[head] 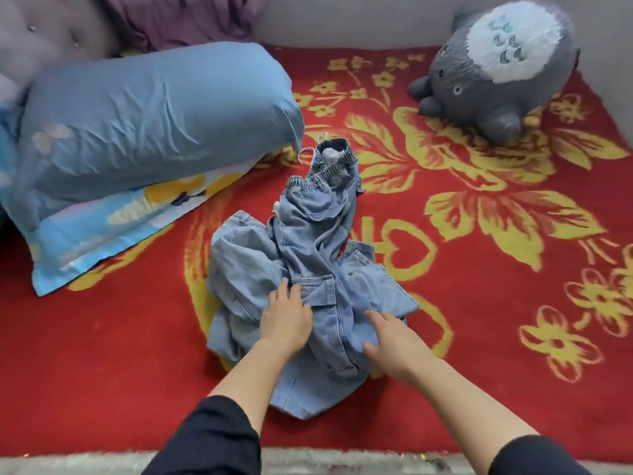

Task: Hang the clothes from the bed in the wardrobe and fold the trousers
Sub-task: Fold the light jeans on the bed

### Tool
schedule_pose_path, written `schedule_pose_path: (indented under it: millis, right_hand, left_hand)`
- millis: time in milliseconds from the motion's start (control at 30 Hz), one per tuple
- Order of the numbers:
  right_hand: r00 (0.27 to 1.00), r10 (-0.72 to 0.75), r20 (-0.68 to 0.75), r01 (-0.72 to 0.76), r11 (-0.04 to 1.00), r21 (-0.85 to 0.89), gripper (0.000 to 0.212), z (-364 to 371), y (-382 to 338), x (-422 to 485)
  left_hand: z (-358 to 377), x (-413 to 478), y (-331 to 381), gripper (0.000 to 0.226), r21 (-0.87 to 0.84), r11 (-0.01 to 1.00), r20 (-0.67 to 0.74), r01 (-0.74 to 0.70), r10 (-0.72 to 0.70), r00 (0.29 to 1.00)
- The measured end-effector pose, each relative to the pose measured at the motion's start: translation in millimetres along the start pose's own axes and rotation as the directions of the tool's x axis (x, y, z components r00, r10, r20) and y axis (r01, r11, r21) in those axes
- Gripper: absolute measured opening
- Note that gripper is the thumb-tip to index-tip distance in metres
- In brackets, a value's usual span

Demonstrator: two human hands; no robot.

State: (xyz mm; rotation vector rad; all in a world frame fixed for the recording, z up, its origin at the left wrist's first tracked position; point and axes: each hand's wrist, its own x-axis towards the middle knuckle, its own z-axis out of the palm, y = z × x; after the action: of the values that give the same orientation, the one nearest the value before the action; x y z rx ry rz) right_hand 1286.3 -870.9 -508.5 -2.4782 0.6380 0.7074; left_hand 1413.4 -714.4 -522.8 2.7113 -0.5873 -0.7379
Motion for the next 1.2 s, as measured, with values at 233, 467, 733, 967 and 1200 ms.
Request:
schedule_pose_path:
  millis: [233,467,733,967,1200]
  right_hand:
    - [0.993,0.114,0.036,-0.118,0.985,0.126,0.085,27.2,27.4,50.0]
    - [0.991,0.116,-0.074,-0.111,0.992,0.061,0.016,36.2,44.7,60.8]
    - [0.937,0.335,0.101,-0.345,0.932,0.111,0.019,-6.5,93.1,38.7]
    - [0.775,0.578,-0.257,-0.487,0.804,0.340,0.017,-68.1,166.5,1.7]
    - [0.640,0.731,-0.238,-0.476,0.620,0.624,0.018,-136.8,232.0,51.7]
  left_hand:
    - [13.6,103.8,20.3,0.071,0.009,1.000,-0.106,-0.023,0.024,0.994]
    - [20.7,144.7,24.8,0.016,-0.089,0.996,0.103,0.000,0.009,0.995]
    - [-3.7,79.5,58.4,0.014,-0.650,0.759,0.422,-0.044,0.408,0.810]
    - [18.3,-4.6,127.1,0.016,-0.675,0.736,0.574,-0.051,0.568,0.590]
    - [70.0,-26.2,176.0,0.015,-0.807,0.561,0.435,0.187,0.348,0.831]
